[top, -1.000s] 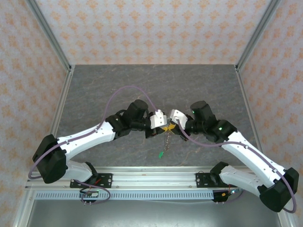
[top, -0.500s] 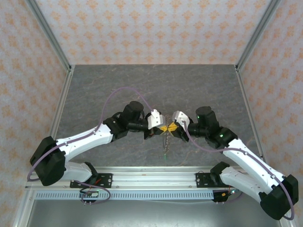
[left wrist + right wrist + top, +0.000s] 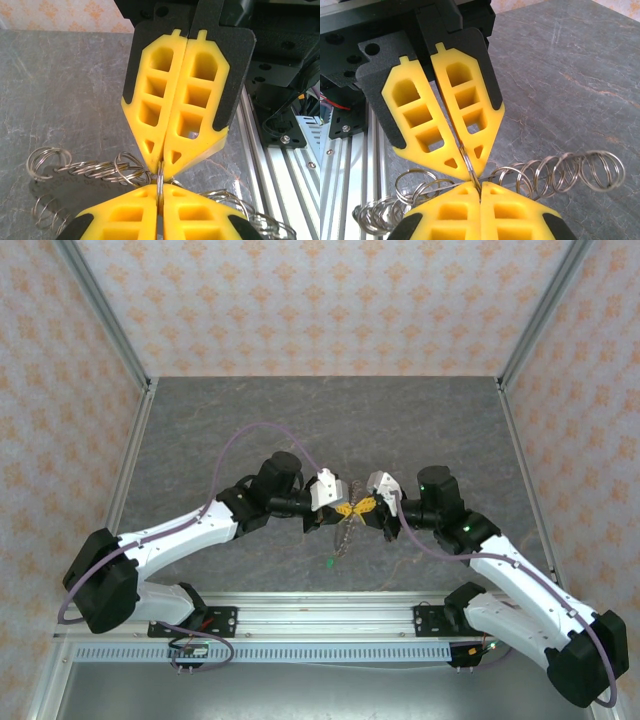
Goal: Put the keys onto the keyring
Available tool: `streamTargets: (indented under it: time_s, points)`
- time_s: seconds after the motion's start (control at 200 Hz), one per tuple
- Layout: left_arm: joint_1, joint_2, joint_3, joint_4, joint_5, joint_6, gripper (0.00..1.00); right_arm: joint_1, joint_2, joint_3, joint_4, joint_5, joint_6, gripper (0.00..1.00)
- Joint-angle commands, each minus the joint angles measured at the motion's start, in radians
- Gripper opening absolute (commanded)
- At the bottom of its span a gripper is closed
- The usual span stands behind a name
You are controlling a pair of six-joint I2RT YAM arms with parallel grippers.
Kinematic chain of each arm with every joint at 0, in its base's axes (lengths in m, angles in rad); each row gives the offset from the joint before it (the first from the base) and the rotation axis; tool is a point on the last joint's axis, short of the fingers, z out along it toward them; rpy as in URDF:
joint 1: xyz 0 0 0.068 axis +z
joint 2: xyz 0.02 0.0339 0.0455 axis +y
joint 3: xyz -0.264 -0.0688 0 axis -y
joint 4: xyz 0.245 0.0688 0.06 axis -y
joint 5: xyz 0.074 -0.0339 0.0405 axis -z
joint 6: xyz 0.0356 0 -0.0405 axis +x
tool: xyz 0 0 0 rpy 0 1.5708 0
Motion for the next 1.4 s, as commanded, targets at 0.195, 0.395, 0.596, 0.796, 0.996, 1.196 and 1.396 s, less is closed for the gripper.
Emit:
streamTargets:
  time_s: [0.195, 0.395, 0.596, 0.796, 0.996, 1.196, 1.396]
  points:
    - [-0.014, 0.027, 0.089, -0.135, -0.059, 0.094, 0.13, 0.005, 0.033, 0.154, -0.157, 0.019, -0.095, 0.00]
    - [-0.026, 0.044, 0.112, -0.172, -0.103, 0.107, 0.13, 0.030, 0.059, 0.215, -0.242, 0.073, -0.132, 0.00]
    - [-0.031, 0.049, 0.115, -0.189, -0.118, 0.114, 0.11, 0.098, 0.074, 0.298, -0.373, 0.229, -0.196, 0.00]
    - [-0.031, 0.041, 0.103, -0.173, -0.114, 0.103, 0.03, 0.121, 0.074, 0.347, -0.400, 0.227, -0.202, 0.00]
    - [-0.031, 0.029, 0.086, -0.119, -0.076, 0.080, 0.00, 0.127, 0.067, 0.317, -0.356, 0.217, -0.194, 0.03]
    - [-0.026, -0.004, 0.047, -0.021, -0.011, 0.040, 0.00, 0.122, 0.022, 0.217, -0.244, 0.179, -0.153, 0.10]
    - [-0.016, -0.032, 0.019, 0.047, 0.033, 0.012, 0.00, 0.063, 0.008, 0.132, -0.149, 0.089, -0.100, 0.15]
